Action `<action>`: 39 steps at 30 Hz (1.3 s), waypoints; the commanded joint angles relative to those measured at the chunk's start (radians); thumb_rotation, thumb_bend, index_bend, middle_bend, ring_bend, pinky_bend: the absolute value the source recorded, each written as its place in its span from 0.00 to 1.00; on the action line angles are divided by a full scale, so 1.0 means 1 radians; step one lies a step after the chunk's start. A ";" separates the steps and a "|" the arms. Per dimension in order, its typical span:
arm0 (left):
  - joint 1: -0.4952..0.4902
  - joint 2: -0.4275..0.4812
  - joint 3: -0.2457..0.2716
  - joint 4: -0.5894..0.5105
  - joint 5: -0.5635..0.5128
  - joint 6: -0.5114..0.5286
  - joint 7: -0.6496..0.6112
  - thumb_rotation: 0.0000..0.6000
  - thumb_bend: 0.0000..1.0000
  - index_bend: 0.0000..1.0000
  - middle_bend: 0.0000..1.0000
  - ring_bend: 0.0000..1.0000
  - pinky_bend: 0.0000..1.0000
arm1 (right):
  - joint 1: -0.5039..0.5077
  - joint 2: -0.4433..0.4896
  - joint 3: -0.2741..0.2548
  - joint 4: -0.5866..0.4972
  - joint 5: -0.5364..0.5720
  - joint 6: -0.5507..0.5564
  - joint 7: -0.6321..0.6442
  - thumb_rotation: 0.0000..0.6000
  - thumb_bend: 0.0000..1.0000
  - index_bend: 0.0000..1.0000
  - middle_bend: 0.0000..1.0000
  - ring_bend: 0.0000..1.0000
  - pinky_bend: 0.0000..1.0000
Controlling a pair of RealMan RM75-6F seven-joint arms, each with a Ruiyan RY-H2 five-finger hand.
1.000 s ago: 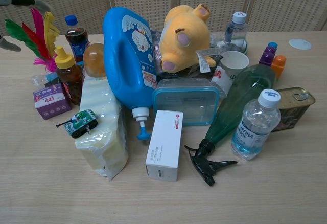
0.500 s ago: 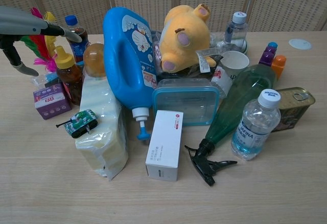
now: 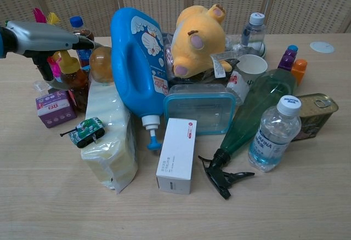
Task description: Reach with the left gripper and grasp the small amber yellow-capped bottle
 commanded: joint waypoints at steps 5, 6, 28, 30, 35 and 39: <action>0.012 -0.045 0.012 0.046 0.022 0.079 0.024 1.00 0.26 0.04 0.02 0.00 0.12 | 0.000 0.005 0.000 0.005 0.002 -0.008 0.017 0.82 0.00 0.00 0.00 0.00 0.00; 0.018 -0.055 0.014 0.055 0.027 0.100 0.023 1.00 0.26 0.07 0.05 0.00 0.17 | 0.000 0.005 -0.001 0.005 0.001 -0.009 0.018 0.82 0.00 0.00 0.00 0.00 0.00; 0.067 -0.130 0.049 0.178 0.068 0.250 -0.015 1.00 0.26 0.81 0.82 0.61 0.79 | 0.003 0.002 -0.005 -0.001 0.004 -0.019 0.015 0.82 0.00 0.00 0.00 0.00 0.00; 0.070 -0.133 0.045 0.182 0.064 0.261 -0.008 1.00 0.26 0.84 0.85 0.64 0.82 | 0.003 0.002 -0.005 -0.001 0.004 -0.018 0.015 0.81 0.00 0.00 0.00 0.00 0.00; 0.070 -0.111 0.026 0.157 0.058 0.292 -0.014 1.00 0.26 0.86 0.87 0.66 0.83 | 0.002 0.003 -0.004 0.000 0.008 -0.018 0.019 0.82 0.00 0.00 0.00 0.00 0.00; 0.061 -0.051 -0.002 0.092 0.052 0.316 -0.005 1.00 0.26 0.86 0.87 0.66 0.83 | 0.002 0.005 -0.005 -0.002 0.004 -0.018 0.020 0.82 0.00 0.00 0.00 0.00 0.00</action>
